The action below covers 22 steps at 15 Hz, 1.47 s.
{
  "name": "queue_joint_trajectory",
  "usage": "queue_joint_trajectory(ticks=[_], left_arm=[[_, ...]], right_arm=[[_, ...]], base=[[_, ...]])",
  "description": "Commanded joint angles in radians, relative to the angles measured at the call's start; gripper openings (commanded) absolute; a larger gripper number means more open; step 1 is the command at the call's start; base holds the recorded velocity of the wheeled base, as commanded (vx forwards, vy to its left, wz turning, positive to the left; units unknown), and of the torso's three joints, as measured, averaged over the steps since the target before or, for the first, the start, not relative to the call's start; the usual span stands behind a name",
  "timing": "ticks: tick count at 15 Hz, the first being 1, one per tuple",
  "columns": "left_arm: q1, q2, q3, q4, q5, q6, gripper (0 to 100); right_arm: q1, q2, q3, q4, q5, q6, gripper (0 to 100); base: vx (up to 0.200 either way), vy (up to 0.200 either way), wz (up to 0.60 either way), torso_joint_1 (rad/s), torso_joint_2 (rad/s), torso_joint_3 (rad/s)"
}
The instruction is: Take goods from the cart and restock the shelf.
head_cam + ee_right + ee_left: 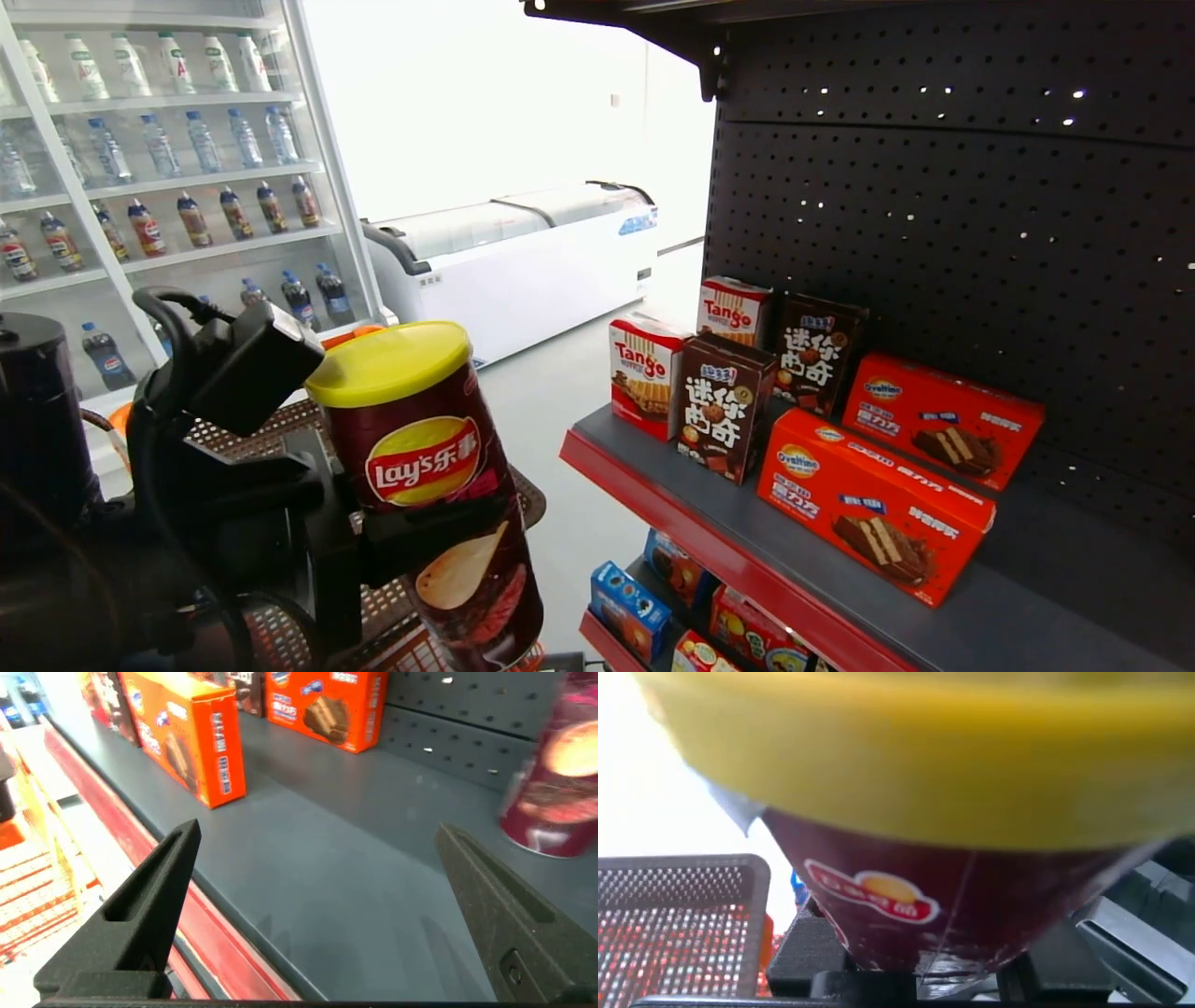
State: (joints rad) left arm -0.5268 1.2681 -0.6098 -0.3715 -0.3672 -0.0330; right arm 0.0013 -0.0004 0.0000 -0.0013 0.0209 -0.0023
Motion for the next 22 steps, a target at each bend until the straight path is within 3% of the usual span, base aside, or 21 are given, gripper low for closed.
queue_joint_trajectory(ticks=[1,7,17,22], left_arm=[[-0.004,-0.007,0.001,-0.001,-0.001,0.001,0],[-0.104,-0.046,0.001,0.0,0.004,0.001,0],[-0.102,-0.042,0.012,0.0,0.004,0.001,0],[-0.098,-0.044,0.015,0.0,0.005,0.002,0]], right_arm=[[0.0,0.0,0.0,0.0,0.001,-0.001,100],[0.0,0.0,0.0,0.0,0.001,-0.001,100],[0.0,0.0,0.0,0.0,0.001,-0.002,100],[0.0,0.0,0.0,0.0,0.001,0.001,100]], base=[[0.0,0.0,-0.6,-0.007,0.0,0.012],[0.0,0.0,-0.6,0.003,0.0,0.002],[0.0,0.0,-0.6,0.004,0.0,0.002],[0.0,0.0,0.0,0.0,0.0,0.0]])
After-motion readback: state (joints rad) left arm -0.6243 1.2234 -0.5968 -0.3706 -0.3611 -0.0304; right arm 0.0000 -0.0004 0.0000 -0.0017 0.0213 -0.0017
